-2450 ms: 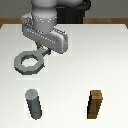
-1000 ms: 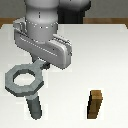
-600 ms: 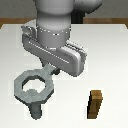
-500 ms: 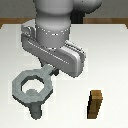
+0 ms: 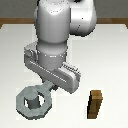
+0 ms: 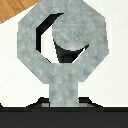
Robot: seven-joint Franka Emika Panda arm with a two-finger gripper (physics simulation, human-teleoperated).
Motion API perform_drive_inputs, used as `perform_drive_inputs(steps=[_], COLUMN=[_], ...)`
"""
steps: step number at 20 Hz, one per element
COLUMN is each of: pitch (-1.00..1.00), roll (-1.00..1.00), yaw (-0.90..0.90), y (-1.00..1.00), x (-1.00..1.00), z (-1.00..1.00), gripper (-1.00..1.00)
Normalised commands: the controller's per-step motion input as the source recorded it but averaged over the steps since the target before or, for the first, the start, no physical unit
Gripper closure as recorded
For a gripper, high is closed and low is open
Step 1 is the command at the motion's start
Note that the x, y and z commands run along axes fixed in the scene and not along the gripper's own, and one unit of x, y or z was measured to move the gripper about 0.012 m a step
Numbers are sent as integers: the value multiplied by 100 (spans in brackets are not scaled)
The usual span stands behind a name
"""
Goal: Put the loop with the handle onto the peg.
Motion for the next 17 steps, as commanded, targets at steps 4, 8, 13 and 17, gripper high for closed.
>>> perform_drive_inputs(steps=[4, 8, 13, 17], pitch=[0, 0, 0, 0], roll=[0, 0, 0, 0], yaw=[0, 0, 0, 0], y=[0, 0, 0, 0], x=[0, 0, 0, 0], z=[0, 0, 0, 0], gripper=[-100, -100, -100, -100])
